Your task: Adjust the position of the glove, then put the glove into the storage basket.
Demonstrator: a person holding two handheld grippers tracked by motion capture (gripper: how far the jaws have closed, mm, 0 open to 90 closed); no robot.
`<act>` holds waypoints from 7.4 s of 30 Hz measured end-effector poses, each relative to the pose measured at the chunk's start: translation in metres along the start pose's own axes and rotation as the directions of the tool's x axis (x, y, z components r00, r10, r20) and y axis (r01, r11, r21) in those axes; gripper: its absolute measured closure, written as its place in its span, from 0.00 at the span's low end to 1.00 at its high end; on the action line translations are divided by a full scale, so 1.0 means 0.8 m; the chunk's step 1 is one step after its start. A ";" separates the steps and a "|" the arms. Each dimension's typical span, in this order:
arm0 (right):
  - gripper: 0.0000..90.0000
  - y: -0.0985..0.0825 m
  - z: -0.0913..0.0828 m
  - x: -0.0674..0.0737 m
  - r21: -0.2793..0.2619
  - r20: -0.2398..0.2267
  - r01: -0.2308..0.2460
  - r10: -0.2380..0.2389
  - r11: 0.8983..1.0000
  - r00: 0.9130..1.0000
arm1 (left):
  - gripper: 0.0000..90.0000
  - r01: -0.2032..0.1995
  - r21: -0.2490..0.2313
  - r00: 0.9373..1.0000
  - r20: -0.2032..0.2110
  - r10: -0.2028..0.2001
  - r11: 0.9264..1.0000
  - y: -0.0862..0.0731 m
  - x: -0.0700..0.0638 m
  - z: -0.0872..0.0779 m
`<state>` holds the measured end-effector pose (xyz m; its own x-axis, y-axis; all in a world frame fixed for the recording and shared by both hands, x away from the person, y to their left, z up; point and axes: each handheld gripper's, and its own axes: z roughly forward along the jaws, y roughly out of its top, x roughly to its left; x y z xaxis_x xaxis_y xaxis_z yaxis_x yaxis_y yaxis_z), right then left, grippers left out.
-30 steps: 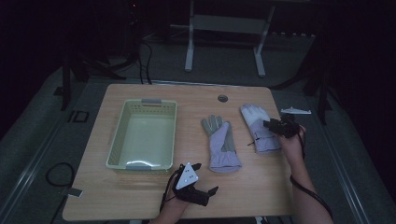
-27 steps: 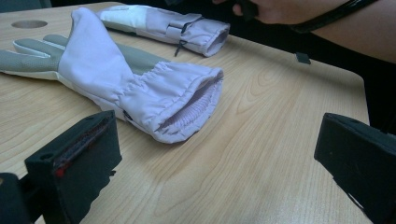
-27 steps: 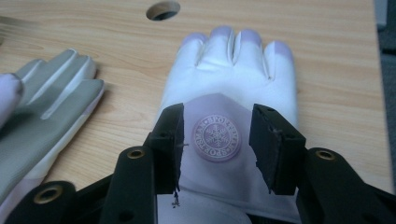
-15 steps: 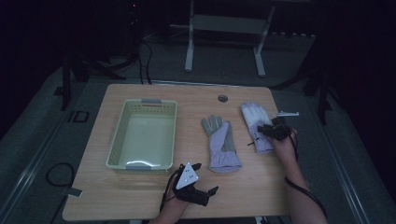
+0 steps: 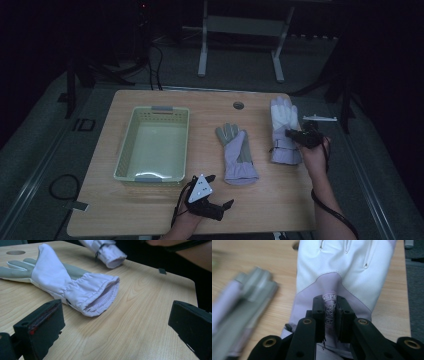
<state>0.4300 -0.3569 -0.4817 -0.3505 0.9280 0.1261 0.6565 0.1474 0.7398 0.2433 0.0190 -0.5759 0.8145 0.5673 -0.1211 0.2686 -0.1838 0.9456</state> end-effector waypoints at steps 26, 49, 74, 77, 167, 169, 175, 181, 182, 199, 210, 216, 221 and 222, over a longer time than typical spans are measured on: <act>0.88 -0.079 -0.049 0.023 0.026 0.079 -0.056 0.054 0.998 0.995 | 0.01 0.000 0.001 1.000 -0.003 0.000 1.000 0.000 0.000 0.000; 0.54 -0.075 -0.035 0.001 0.014 0.045 0.000 -0.001 1.000 0.999 | 0.01 0.006 0.000 1.000 0.002 -0.006 1.000 0.000 0.001 0.000; 0.90 -0.076 -0.033 0.001 0.072 -0.026 0.037 -0.035 0.997 0.999 | 0.01 0.003 0.004 1.000 -0.001 -0.003 1.000 0.000 0.000 0.000; 0.90 -0.059 -0.052 0.005 0.040 -0.035 0.033 -0.032 0.999 0.999 | 0.01 0.002 0.003 1.000 -0.002 -0.002 1.000 0.000 0.000 0.000; 0.17 -0.040 -0.008 0.158 -0.118 -0.330 0.320 -0.341 0.940 0.880 | 0.01 0.040 0.003 0.999 0.022 -0.040 0.999 0.015 -0.006 -0.001; 0.16 -0.038 -0.013 0.152 -0.142 -0.316 0.331 -0.359 0.933 0.878 | 0.01 0.021 0.020 1.000 0.016 -0.021 1.000 0.025 -0.011 -0.001; 0.16 -0.036 -0.030 0.137 -0.194 -0.265 0.378 -0.419 0.905 0.868 | 0.01 -0.034 0.018 0.999 -0.007 0.034 0.999 0.054 -0.022 -0.006; 0.15 -0.029 -0.041 0.126 -0.177 -0.265 0.316 -0.354 0.932 0.897 | 0.01 0.020 0.013 0.999 -0.031 -0.020 1.000 0.087 -0.008 -0.005; 0.14 -0.028 -0.042 0.125 -0.184 -0.267 0.309 -0.350 0.933 0.898 | 0.01 0.037 0.007 0.999 -0.016 -0.037 0.999 0.092 -0.003 -0.004; 0.18 -0.012 -0.025 0.120 -0.161 -0.259 0.231 -0.267 0.960 0.928 | 0.01 0.112 0.083 0.984 -0.147 -0.099 0.990 0.152 0.050 0.041; 0.39 -0.020 0.012 0.125 -0.093 -0.253 0.258 -0.273 0.962 0.928 | 0.22 0.237 0.132 0.950 -0.239 -0.201 0.963 0.148 0.082 0.071; 0.40 -0.032 0.029 0.129 -0.059 -0.250 0.272 -0.279 0.960 0.927 | 0.22 0.300 0.252 0.928 -0.303 -0.219 0.920 0.126 0.100 0.100; 0.40 -0.045 0.047 0.129 -0.016 -0.248 0.273 -0.268 0.962 0.931 | 0.22 0.362 0.313 0.913 -0.307 -0.268 0.878 0.103 0.106 0.113; 0.40 -0.045 0.047 0.129 -0.016 -0.248 0.273 -0.268 0.962 0.931 | 0.22 0.362 0.313 0.913 -0.307 -0.268 0.878 0.103 0.106 0.113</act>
<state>0.3955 -0.2539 -0.5198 -0.6676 0.7399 0.0828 0.5251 0.3891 0.7568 0.3809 -0.0203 -0.5356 0.5142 0.8137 -0.2711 0.6917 -0.2066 0.6920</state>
